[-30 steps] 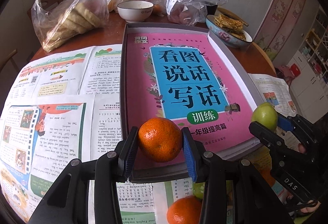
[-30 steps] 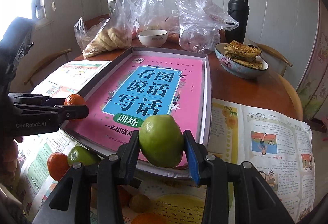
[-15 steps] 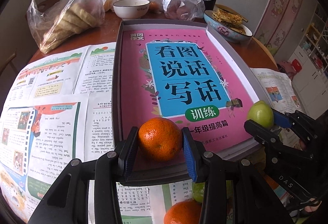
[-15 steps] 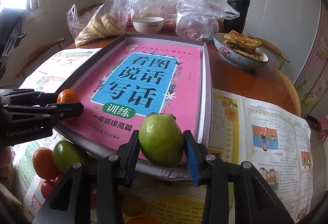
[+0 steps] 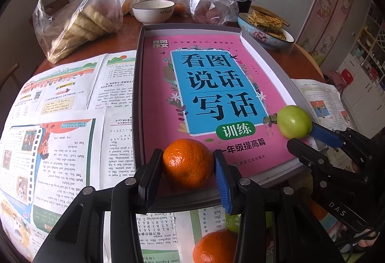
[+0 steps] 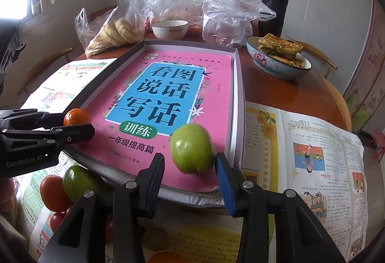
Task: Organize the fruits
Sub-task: 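Carry the green apple with the right tool onto the pink book while the left tool places the tangerine there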
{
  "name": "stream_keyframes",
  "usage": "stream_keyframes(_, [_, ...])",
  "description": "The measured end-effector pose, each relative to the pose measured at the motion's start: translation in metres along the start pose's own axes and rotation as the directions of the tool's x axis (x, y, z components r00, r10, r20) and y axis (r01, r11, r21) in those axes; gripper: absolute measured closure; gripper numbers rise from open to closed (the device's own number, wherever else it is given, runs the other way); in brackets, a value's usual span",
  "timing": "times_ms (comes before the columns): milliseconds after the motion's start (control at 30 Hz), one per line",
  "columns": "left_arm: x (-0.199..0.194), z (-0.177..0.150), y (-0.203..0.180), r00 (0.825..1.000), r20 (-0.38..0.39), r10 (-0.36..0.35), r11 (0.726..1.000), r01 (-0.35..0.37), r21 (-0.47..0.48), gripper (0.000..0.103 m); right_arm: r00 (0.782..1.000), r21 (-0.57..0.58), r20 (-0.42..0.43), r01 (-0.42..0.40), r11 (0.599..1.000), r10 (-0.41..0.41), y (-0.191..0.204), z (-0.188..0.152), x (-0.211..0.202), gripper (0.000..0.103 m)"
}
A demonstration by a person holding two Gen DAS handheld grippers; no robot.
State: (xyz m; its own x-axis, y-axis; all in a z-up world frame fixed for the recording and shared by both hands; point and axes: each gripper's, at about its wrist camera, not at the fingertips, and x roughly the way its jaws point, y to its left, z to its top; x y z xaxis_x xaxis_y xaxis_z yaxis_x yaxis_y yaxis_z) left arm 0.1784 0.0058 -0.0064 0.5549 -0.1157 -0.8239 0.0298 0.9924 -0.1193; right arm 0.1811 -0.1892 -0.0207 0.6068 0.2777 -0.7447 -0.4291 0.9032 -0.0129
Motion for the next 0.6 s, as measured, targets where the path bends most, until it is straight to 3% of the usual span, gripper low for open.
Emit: stream_keyframes(600, [-0.021, -0.004, 0.007, 0.999, 0.050, -0.012, 1.000, 0.013, -0.016, 0.045, 0.999, 0.051, 0.039, -0.018, 0.999, 0.016, -0.005, -0.004, -0.014, 0.048])
